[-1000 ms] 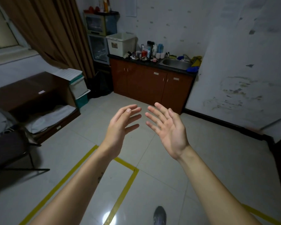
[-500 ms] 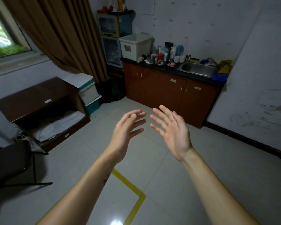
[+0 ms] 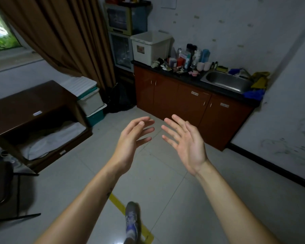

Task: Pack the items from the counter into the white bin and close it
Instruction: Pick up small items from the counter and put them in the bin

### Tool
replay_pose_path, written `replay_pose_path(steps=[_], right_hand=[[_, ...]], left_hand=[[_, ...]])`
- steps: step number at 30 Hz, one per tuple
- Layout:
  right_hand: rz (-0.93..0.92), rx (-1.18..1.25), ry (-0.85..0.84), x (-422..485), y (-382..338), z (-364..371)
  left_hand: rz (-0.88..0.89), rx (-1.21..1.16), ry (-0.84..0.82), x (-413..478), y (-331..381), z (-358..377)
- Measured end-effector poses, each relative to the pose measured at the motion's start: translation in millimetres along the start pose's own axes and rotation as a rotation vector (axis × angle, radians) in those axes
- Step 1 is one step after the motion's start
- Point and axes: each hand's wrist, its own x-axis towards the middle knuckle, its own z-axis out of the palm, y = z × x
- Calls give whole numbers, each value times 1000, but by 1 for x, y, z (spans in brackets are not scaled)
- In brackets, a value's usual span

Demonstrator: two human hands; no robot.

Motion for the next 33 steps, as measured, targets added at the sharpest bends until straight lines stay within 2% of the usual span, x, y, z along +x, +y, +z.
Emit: replay_pose_path(steps=[14,21,33], right_hand=[[-30,-18,112,255,2,27],[-51,16,123,350,-9,24],[-41,84,107,553,-7,-60]], left_hand=[[-13,-65,-100,266,4,-84],[-16,-45,-146,357,5,-105],[-28,16,-113,563,-29,-94]])
